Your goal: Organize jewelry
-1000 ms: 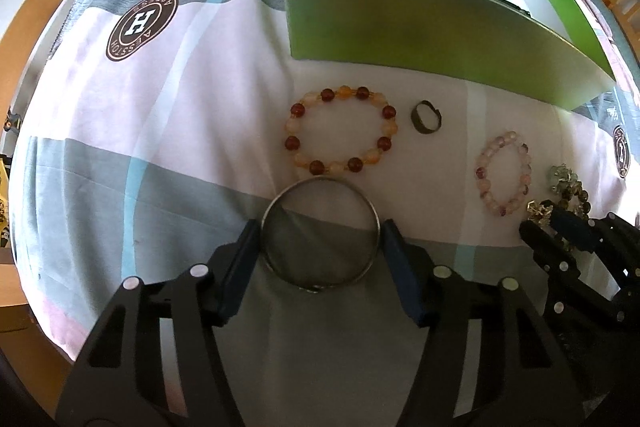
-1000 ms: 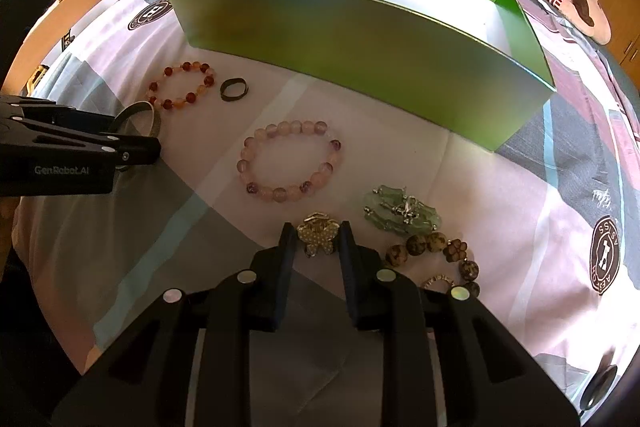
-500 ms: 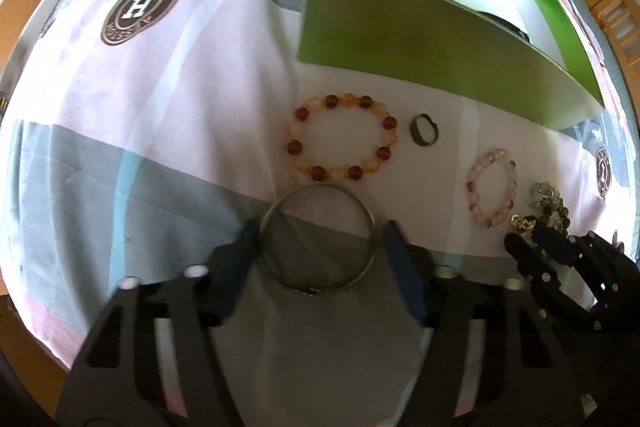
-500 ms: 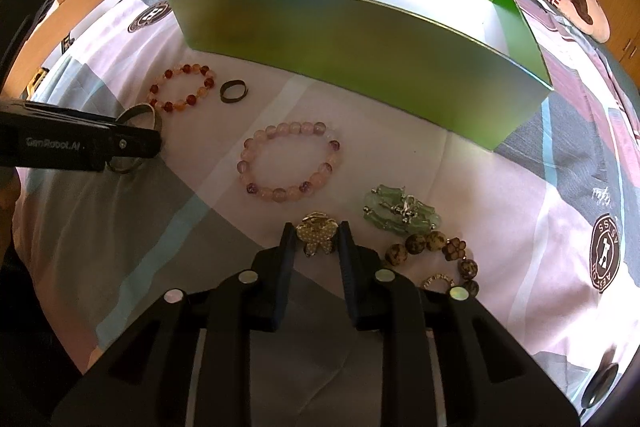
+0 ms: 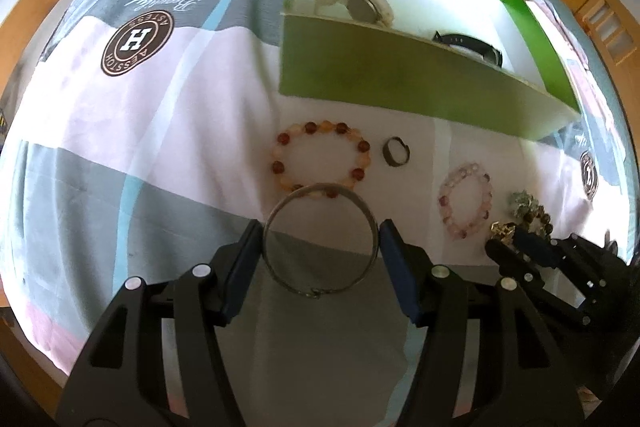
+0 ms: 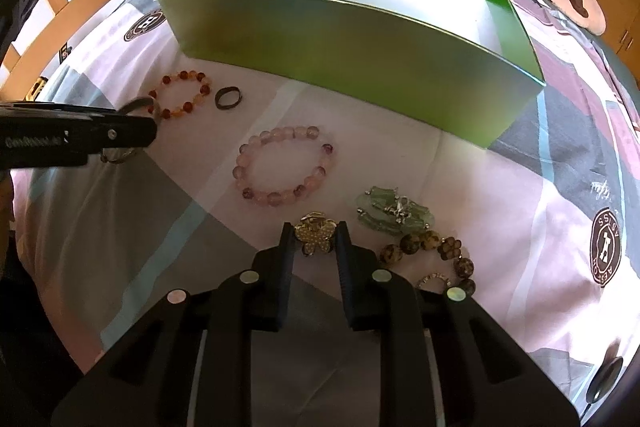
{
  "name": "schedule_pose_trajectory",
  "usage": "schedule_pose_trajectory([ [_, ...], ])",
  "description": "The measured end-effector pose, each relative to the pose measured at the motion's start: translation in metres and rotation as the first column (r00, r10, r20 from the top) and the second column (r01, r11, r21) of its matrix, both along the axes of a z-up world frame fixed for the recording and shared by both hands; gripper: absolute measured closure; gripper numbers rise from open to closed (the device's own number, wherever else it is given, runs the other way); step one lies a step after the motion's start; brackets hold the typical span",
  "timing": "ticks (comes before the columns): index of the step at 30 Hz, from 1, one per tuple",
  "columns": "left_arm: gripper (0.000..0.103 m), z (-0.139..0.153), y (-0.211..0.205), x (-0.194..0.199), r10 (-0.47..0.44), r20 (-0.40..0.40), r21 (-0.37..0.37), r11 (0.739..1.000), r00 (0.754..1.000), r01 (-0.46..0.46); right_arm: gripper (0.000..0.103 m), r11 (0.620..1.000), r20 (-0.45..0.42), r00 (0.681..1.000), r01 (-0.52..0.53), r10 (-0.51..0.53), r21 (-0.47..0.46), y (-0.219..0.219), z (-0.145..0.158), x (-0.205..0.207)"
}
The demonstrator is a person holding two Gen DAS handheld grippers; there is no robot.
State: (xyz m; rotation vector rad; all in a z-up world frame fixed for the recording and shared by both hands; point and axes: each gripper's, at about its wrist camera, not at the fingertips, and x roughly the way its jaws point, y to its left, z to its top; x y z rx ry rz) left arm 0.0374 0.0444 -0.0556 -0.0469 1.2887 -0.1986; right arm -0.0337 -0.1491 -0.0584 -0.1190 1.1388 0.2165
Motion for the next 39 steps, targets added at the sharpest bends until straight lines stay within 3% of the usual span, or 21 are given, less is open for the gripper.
schedule_pose_trajectory([
  [26,0.043,-0.013,-0.063,-0.016,-0.095,0.015,0.089,0.992,0.995,0.093,0.082,1.000,0.000,1.000,-0.018,0.018,0.008,0.008,-0.001,-0.001],
  [39,0.036,-0.019,-0.087,-0.025,-0.134,0.019,0.128,0.983,0.991,0.130,0.082,1.000,0.003,1.000,0.007,-0.007,-0.011,0.005,-0.002,0.000],
])
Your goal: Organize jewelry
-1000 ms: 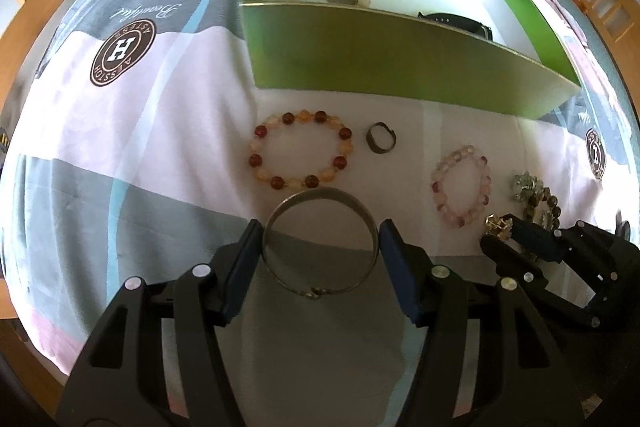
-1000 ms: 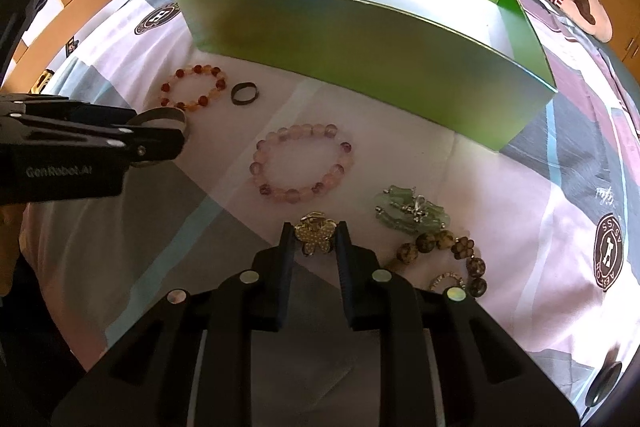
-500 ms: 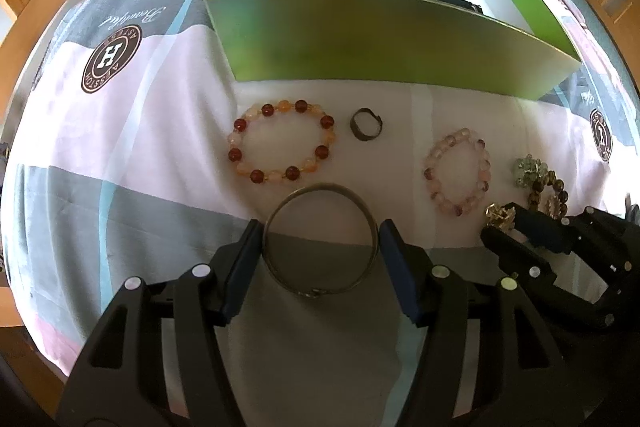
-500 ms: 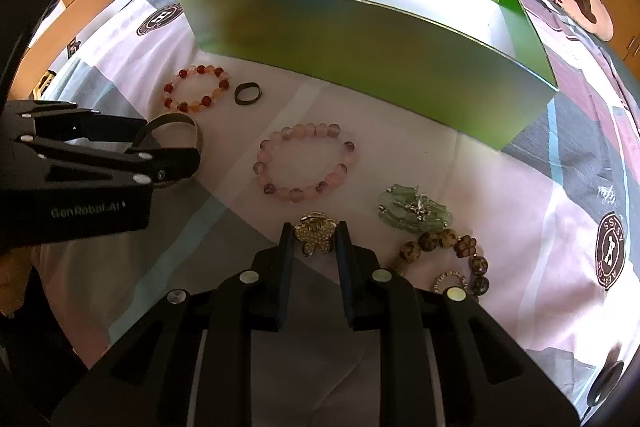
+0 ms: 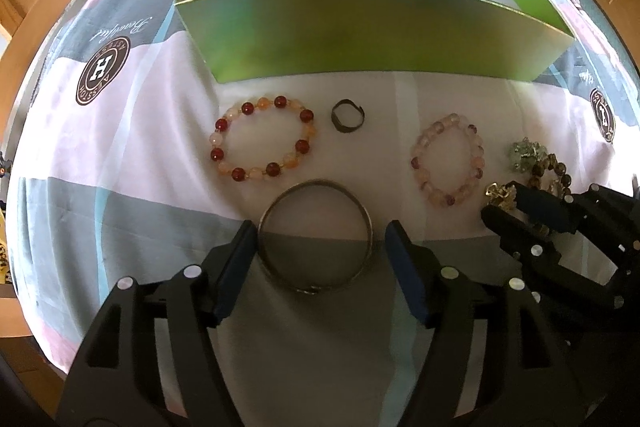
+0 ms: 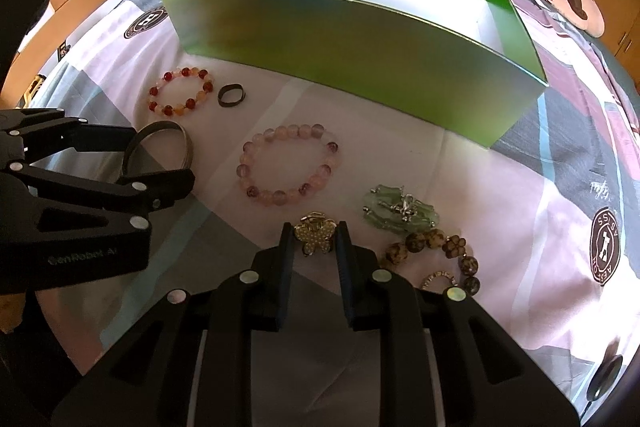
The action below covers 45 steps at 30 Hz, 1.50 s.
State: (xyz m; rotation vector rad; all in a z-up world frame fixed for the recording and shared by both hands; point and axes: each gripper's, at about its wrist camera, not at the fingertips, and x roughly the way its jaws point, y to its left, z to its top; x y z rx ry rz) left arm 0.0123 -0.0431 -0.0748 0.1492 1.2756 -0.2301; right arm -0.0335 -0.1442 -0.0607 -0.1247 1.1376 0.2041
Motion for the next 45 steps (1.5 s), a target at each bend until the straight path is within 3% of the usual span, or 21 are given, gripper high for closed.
schedule_pose_trajectory([
  [21,0.026,-0.013,-0.022,-0.009,-0.025,0.018,0.040,0.999,1.000,0.024,0.079,1.000,0.011,1.000,-0.004,0.004,-0.018,0.004,-0.002,-0.001],
  [23,0.027,-0.014,-0.024,-0.011,-0.026,0.021,0.038,0.999,0.999,0.025,0.079,1.000,0.015,1.000,-0.007,0.007,-0.021,0.004,-0.002,-0.001],
  [28,0.043,-0.012,-0.023,-0.013,-0.032,0.035,0.022,0.999,0.999,0.031,0.081,1.000,0.025,1.000,-0.010,0.010,-0.022,0.004,-0.001,-0.002],
  [45,0.043,-0.008,-0.015,-0.012,-0.030,0.040,0.023,0.999,0.999,0.029,0.081,1.000,0.021,1.000,-0.006,0.006,-0.018,0.006,-0.001,-0.001],
])
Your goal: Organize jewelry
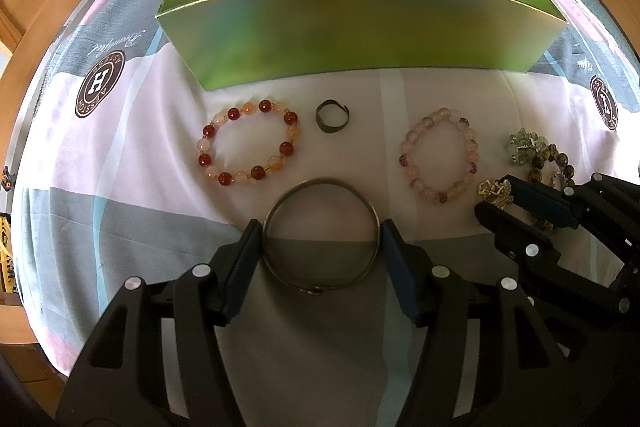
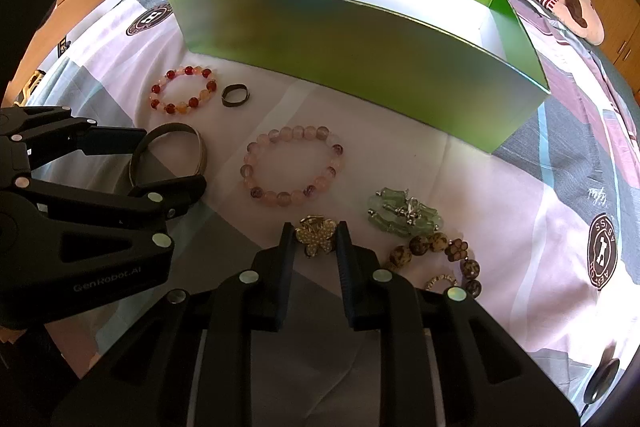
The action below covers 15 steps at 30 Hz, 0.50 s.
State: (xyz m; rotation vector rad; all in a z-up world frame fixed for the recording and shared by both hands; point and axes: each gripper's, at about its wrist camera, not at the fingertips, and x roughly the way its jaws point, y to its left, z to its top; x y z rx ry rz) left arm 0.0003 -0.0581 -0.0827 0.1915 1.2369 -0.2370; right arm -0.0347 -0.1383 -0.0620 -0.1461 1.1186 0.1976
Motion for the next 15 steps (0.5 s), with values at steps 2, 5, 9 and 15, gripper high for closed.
schedule_pose_trajectory([
  [2,0.043,0.002,0.002,-0.001,0.002,0.004,-0.003,1.000,1.000,-0.002,0.081,1.000,0.004,1.000,0.005,-0.005,0.005,0.000,0.001,0.000],
  [5,0.043,0.004,0.002,-0.004,0.005,0.015,-0.006,1.000,1.000,-0.005,0.081,1.000,0.016,1.000,0.014,-0.014,0.007,-0.004,0.004,0.000],
  [9,0.043,0.010,0.005,-0.005,0.012,0.037,-0.009,1.000,0.999,-0.012,0.081,0.999,0.029,0.999,0.030,-0.031,0.020,-0.008,0.007,0.000],
  [15,0.043,0.013,0.006,-0.002,0.010,0.041,-0.008,1.000,0.999,-0.010,0.081,0.999,0.030,0.999,0.028,-0.029,0.017,-0.007,0.007,-0.001],
])
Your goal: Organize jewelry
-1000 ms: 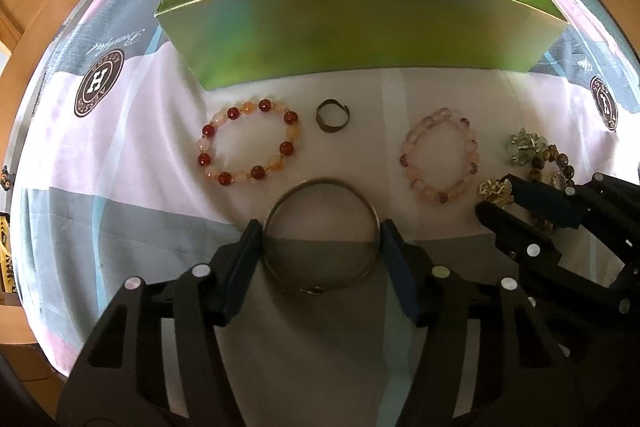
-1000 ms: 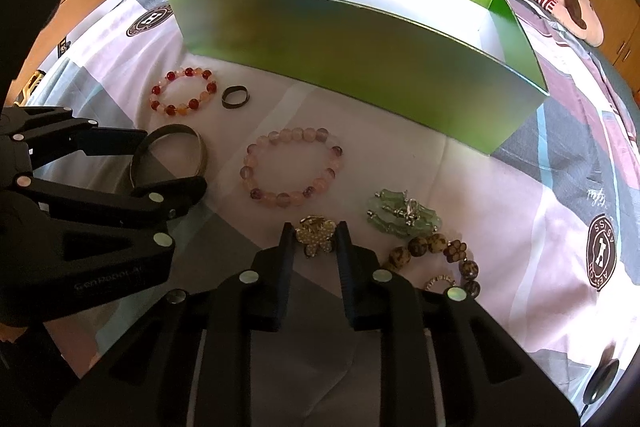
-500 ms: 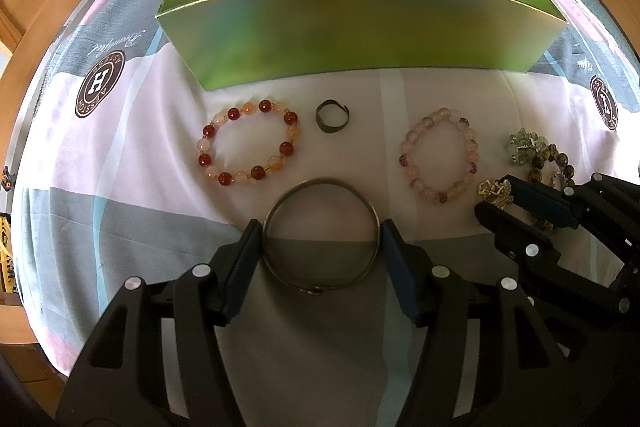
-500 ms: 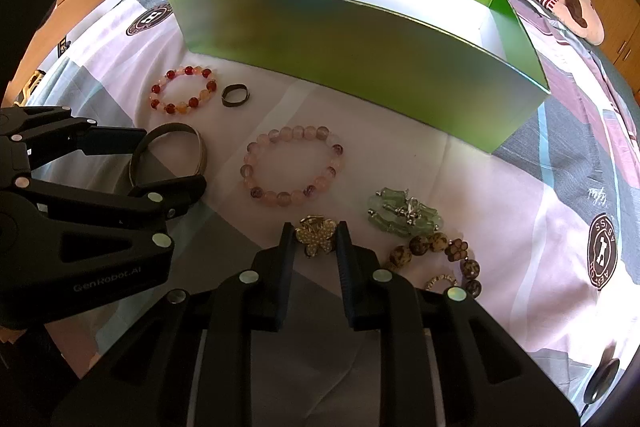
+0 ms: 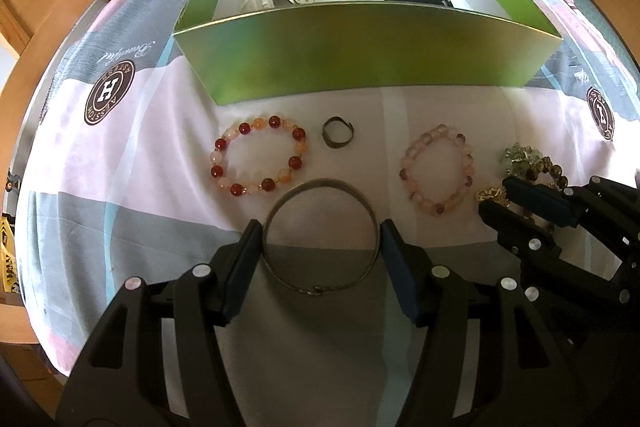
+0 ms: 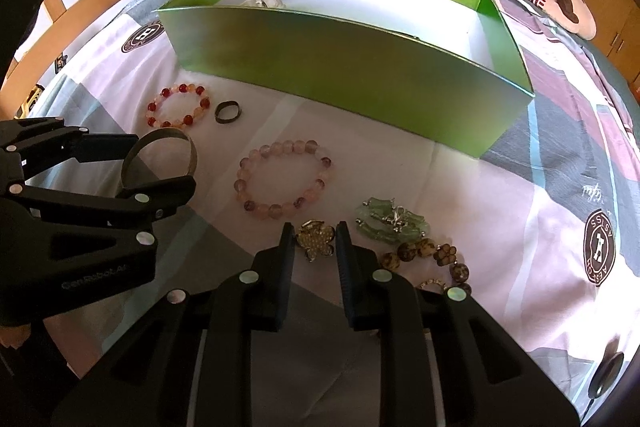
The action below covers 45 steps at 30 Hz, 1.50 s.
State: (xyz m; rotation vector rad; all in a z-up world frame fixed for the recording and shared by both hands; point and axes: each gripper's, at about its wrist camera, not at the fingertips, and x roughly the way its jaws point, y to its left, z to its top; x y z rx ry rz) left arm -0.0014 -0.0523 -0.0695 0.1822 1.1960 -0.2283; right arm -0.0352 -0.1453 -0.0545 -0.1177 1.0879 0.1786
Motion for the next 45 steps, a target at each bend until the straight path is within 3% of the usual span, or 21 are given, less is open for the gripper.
schedule_pose_trajectory([
  [45,0.043,0.009,0.012,0.002,0.023,0.034,0.007,1.000,0.999,-0.024,0.081,1.000,0.016,1.000,0.005,-0.005,0.006,-0.001,0.006,0.000],
])
